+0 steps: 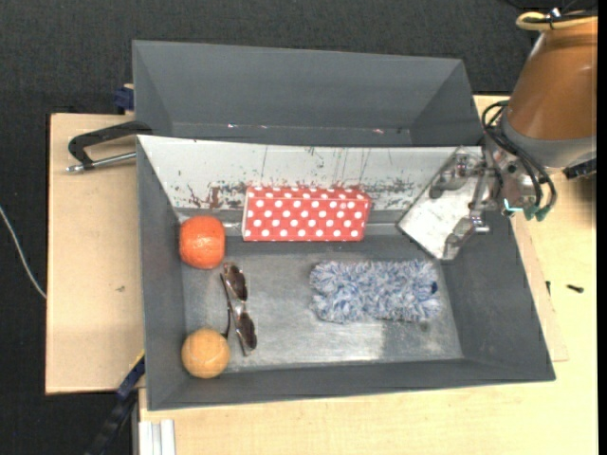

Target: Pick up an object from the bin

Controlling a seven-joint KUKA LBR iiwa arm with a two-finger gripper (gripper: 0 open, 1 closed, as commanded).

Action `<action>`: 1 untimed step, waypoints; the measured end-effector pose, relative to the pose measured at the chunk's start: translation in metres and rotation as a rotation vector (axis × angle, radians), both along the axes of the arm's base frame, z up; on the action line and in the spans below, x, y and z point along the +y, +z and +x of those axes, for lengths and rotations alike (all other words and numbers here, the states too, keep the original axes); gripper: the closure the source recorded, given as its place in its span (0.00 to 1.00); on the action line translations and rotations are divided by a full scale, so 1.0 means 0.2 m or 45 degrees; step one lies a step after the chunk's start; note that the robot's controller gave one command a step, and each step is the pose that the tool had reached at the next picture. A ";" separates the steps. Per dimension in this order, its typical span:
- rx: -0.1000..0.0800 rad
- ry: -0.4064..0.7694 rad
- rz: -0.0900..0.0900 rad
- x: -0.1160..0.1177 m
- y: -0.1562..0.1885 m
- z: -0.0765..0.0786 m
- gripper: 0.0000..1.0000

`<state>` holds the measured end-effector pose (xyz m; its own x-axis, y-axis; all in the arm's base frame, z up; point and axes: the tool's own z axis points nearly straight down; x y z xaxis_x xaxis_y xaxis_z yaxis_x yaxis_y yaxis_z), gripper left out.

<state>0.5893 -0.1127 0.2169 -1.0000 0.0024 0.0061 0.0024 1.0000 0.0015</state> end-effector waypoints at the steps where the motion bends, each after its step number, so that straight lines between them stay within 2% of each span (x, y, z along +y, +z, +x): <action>1: -0.011 0.003 -0.002 0.00 0.03 0.01 0.00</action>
Offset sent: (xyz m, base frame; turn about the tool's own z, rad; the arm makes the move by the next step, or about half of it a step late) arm -0.0597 0.0607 -0.1469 0.0833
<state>0.5909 -0.1122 0.2220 -1.0000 0.0004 -0.0027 0.0004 1.0000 0.0001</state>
